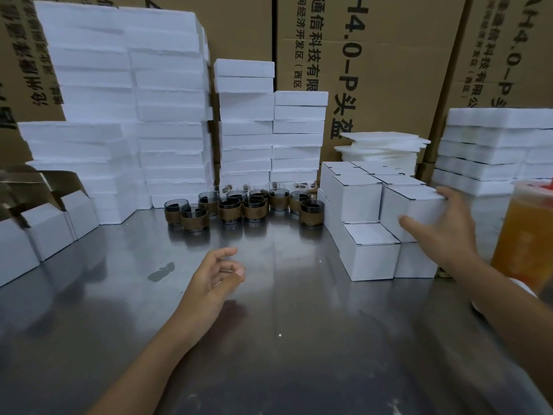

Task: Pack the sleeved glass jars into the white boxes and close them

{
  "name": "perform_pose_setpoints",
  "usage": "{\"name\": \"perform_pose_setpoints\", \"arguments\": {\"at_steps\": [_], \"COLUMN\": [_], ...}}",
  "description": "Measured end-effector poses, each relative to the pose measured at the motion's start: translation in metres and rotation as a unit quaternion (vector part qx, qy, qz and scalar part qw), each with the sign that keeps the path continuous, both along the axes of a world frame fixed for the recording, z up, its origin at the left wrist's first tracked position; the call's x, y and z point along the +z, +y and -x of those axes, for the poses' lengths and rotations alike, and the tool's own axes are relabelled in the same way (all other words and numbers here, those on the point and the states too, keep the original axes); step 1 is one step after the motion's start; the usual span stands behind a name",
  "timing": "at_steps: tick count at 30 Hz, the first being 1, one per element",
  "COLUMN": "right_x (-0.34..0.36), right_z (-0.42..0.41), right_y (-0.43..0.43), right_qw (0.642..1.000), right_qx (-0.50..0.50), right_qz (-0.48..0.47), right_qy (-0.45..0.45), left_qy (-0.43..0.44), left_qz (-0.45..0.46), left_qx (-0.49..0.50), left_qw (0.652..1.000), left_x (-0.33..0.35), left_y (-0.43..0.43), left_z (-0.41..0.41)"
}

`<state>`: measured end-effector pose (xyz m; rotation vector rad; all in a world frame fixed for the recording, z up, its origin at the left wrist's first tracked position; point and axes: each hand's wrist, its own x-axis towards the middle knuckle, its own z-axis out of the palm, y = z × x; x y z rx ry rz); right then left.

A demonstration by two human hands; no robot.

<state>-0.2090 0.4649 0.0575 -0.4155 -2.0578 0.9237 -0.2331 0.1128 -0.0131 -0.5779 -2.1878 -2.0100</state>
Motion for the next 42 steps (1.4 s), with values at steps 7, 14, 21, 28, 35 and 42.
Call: {"name": "perform_pose_setpoints", "arguments": {"at_steps": [7,14,21,28,35,42], "right_x": [0.014,-0.005,-0.074,-0.069,-0.066,-0.06], "right_z": [-0.014,-0.015,0.003,-0.001,-0.005,-0.013], "right_y": [-0.033,-0.141,-0.172,-0.171,-0.173,-0.18], "right_qw": [0.993,0.953,0.95,0.936,0.933,0.934], "right_qx": [-0.016,0.258,0.289,0.269,0.266,0.262], "right_qz": [-0.116,-0.153,-0.095,-0.201,-0.207,-0.198], "right_qy": [0.028,0.038,-0.067,-0.101,-0.126,-0.143], "left_qy": [-0.008,0.026,0.03,0.02,0.084,0.158], "left_qz": [-0.004,0.019,0.026,0.026,0.021,0.203], "left_qx": [0.003,0.076,0.118,0.123,0.206,0.496], "left_qw": [1.0,0.997,0.992,0.992,0.975,0.829], "left_x": [0.001,0.001,0.0,0.002,0.022,0.042], "left_y": [0.002,0.003,0.002,-0.003,-0.084,-0.234], "left_z": [0.001,0.0,0.001,-0.004,-0.029,-0.055]}}
